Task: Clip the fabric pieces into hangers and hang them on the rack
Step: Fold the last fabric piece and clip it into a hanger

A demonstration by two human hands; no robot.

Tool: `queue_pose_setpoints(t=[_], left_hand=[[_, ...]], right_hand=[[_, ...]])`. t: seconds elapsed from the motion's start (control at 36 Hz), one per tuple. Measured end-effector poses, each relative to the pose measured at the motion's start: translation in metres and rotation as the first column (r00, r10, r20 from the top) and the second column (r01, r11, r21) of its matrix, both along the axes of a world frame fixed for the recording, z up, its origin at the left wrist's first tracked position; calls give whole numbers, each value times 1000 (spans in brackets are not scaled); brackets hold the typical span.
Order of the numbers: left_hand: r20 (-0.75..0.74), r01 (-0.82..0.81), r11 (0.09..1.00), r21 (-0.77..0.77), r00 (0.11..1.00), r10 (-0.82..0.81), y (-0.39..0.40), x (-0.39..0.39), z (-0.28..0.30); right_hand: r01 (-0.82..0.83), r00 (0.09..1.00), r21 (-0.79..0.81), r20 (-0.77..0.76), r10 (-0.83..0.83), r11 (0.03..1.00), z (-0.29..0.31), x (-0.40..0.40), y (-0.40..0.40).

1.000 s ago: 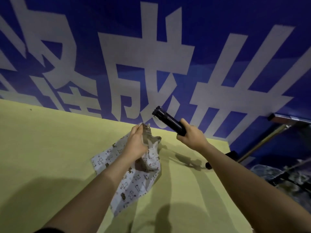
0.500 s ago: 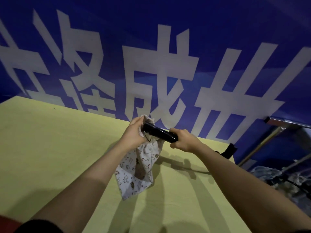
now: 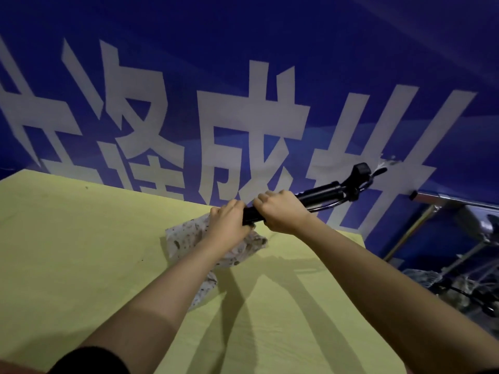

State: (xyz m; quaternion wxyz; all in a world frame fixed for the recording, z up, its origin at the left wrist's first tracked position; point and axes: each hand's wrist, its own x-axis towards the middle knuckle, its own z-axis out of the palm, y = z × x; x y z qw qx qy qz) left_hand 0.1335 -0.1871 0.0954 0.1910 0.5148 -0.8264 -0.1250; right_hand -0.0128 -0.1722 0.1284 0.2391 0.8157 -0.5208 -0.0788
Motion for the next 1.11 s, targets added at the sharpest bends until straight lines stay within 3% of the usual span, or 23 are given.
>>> queue_pose_setpoints(t=[0.06, 0.11, 0.19, 0.25, 0.33, 0.42, 0.5, 0.56, 0.61, 0.69, 0.75, 0.86, 1.11], left_hand=[[-8, 7, 1000, 3, 1000, -7, -1, -1, 4], [-76, -1, 1000, 21, 997, 3, -2, -2, 6], [-251, -32, 994, 105, 966, 58, -8, 1, 7], [-345, -19, 989, 146, 936, 69, -11, 4, 8], [-444, 3, 985, 170, 893, 74, -11, 10, 11], [-509, -2, 984, 176, 856, 93, -8, 13, 15], [-571, 0, 982, 189, 813, 110, -5, 14, 16], [-604, -12, 978, 210, 785, 139, -3, 15, 14], [-632, -40, 972, 231, 753, 182, -1, 18, 11], [-648, -85, 959, 270, 721, 246, 2, 23, 4], [-659, -94, 956, 279, 705, 262, 4, 27, -2], [-674, -102, 955, 280, 687, 271, 11, 31, -14], [-671, -119, 961, 250, 695, 260, 15, 30, -23]], right_hand=[[-42, 999, -147, -37, 36, 988, 1, -1, 0], [-77, 996, -290, 26, 88, 954, 2, -5, 2], [-136, 971, -411, 127, 204, 902, -4, -11, 12], [-73, 948, -411, 254, 191, 909, -11, -13, 20], [169, 810, -131, 584, -62, 977, -26, -13, 21], [221, 590, 150, 766, -255, 964, -36, -4, 16], [168, 428, 323, 828, -364, 932, -35, 11, 7], [157, 464, 407, 774, -431, 900, -34, 15, 3], [175, 549, 422, 708, -444, 890, -31, 16, 1], [129, 504, 489, 717, -481, 863, -29, 13, 3], [105, 421, 515, 752, -507, 851, -30, 10, 5], [7, 170, 558, 817, -551, 830, -34, 5, 6], [-214, -178, 514, 815, -551, 830, -25, 10, 10]])
